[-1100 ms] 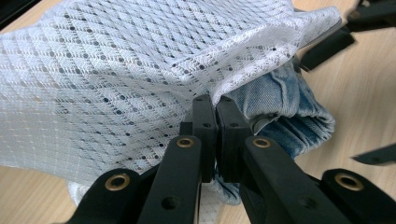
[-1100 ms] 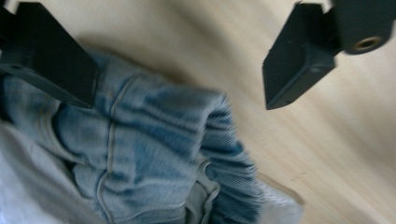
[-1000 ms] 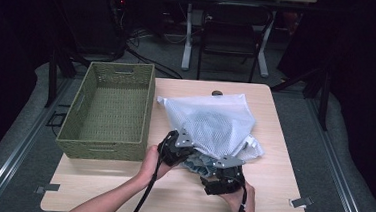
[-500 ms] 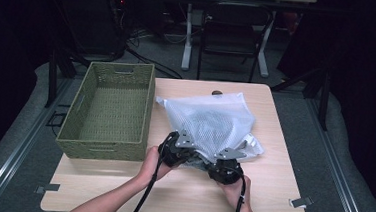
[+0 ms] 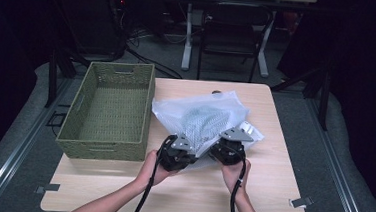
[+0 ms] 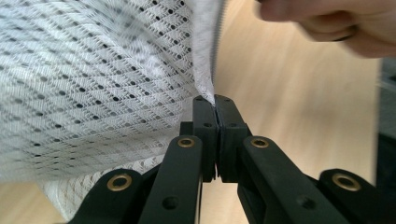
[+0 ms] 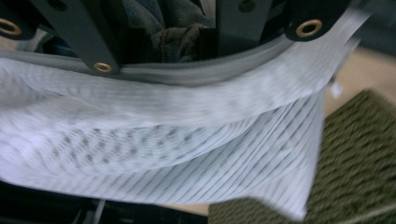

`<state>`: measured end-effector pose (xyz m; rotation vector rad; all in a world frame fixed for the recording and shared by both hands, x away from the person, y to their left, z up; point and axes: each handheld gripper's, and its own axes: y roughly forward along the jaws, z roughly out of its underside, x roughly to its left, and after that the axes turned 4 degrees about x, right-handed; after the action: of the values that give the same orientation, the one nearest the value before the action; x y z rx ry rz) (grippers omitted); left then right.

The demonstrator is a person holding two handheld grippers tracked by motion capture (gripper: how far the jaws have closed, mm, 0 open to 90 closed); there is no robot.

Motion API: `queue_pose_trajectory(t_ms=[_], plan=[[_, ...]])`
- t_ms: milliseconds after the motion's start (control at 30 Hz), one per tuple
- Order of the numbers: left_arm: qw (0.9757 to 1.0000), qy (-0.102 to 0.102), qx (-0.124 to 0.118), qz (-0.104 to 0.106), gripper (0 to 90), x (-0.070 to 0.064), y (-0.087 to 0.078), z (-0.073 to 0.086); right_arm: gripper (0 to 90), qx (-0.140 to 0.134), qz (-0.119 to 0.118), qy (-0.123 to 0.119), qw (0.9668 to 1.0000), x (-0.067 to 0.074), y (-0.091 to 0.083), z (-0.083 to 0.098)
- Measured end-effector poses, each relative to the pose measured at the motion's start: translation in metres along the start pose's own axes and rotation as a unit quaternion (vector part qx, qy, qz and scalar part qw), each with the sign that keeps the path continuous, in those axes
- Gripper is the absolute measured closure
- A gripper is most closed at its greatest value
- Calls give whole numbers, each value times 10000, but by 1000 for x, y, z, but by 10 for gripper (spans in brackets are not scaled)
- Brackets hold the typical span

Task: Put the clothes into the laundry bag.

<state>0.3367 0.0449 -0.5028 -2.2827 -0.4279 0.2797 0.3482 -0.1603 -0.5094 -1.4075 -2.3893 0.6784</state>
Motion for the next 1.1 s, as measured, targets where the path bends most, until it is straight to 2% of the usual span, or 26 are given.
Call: queue_pose_trajectory(t_ms=[67, 133, 167, 200, 233, 300, 333, 367, 400, 433, 533, 600, 667, 733, 800, 900, 967, 1100], plan=[[9998, -105, -41, 181, 889, 0, -2, 3, 712, -127, 56, 71, 9999, -3, 7, 0], [9998, -43, 63, 180, 889, 0, 0, 5, 712, 2, 32, 127, 9999, -7, 19, 4], [9997, -94, 79, 189, 888, 1, 3, 7, 712, 96, -30, 163, 9998, -10, 27, 9], [9997, -76, 187, 127, 888, 2, 7, 8, 711, 309, -29, 161, 9994, -12, 35, 15], [9997, -11, 239, -22, 883, 2, 9, 9, 710, 383, -122, 265, 9988, -15, 42, 22], [9988, 168, 291, -347, 868, 0, 13, 8, 705, 509, -231, 252, 9981, -17, 46, 27], [9982, 199, 207, -524, 801, -2, 14, 7, 700, 468, -294, 336, 9979, -18, 44, 28], [9973, 313, 204, -633, 748, -4, 16, 4, 695, 436, -377, 363, 9977, -18, 42, 27], [9944, 434, 203, -942, 679, -7, 20, 0, 690, 465, -403, 339, 9975, -18, 40, 26], [9929, 534, 182, -1048, 636, -9, 24, -2, 684, 440, -474, 309, 9974, -18, 37, 25], [9888, 600, 260, -1344, 774, -12, 35, -7, 640, 527, -590, 247, 9966, -18, 34, 25], [9888, 559, 192, -1374, 870, -11, 38, -7, 546, 596, -620, 120, 9962, -18, 29, 24], [9905, 450, 165, -1286, 881, -8, 36, -6, 421, 641, -718, 60, 9953, -20, 21, 24], [9914, 392, 127, -1245, 882, -6, 34, -6, 356, 631, -801, -22, 9948, -22, 11, 26], [9916, 381, 143, -1227, 882, -5, 33, -5, 279, 757, -797, -271, 9936, -22, 0, 29], [9920, 378, 138, -1196, 881, -5, 33, -5, 237, 786, -726, -361, 9936, -25, -12, 36], [9924, 393, 139, -1162, 875, -5, 33, -7, 222, 860, -732, -417, 9927, -28, -14, 42], [9933, 437, 84, -1065, 793, -7, 33, -14, 227, 1169, -680, -565, 9892, -33, 3, 51]])
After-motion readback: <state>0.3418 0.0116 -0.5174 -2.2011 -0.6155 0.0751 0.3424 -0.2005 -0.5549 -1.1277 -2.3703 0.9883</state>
